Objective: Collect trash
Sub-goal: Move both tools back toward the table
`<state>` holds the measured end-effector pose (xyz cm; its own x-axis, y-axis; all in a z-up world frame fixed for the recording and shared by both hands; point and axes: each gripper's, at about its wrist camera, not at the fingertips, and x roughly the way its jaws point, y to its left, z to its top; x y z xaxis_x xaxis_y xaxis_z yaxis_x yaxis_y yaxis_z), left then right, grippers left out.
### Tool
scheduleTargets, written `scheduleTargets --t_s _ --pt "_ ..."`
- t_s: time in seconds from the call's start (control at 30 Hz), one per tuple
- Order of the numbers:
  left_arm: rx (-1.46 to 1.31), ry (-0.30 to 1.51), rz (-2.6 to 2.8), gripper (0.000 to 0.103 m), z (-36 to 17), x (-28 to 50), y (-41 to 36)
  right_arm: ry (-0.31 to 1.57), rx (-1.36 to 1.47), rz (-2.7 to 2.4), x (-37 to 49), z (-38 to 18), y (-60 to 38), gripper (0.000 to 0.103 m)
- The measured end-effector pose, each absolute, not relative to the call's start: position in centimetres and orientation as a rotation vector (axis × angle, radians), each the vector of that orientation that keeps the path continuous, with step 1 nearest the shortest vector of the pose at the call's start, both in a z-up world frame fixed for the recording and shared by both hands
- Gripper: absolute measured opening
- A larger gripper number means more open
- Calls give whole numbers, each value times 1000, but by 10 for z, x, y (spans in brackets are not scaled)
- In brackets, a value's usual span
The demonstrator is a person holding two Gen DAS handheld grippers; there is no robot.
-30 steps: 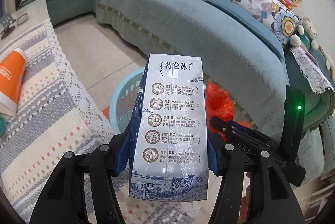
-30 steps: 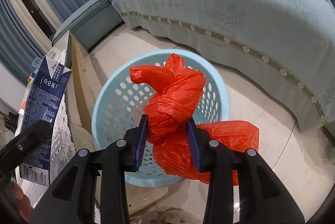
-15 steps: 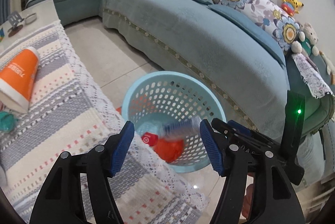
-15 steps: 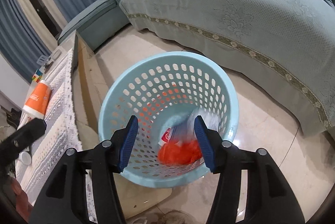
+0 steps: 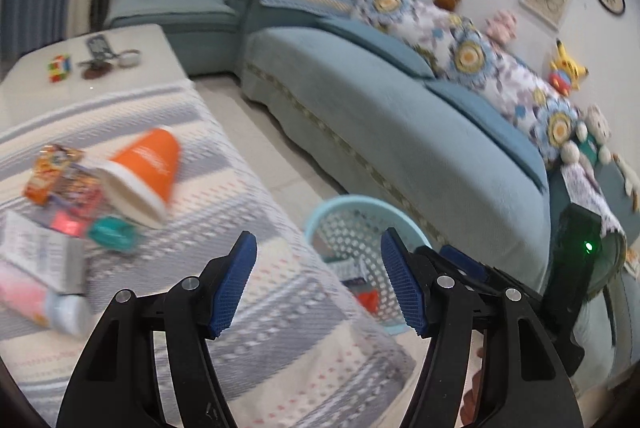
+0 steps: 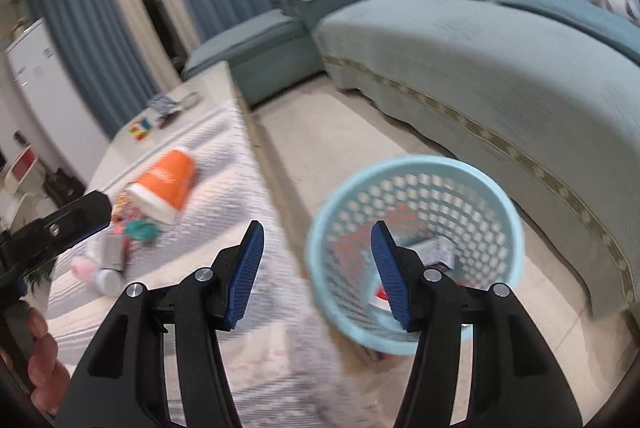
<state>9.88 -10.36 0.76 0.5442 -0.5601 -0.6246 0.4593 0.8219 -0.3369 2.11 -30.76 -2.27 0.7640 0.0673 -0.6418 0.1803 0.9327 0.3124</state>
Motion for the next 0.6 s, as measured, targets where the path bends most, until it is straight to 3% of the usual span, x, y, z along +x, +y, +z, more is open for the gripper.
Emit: scheduleTargets --t_s 0.33,0.43,0.6 --pt "-298 706 -411 59 30 94 17 658 300 45 33 17 -211 52" --pt "-365 704 -336 68 23 94 55 640 292 14 32 20 -184 49" --pt "-430 750 -187 73 -2 100 101 630 241 7 32 7 -145 43"
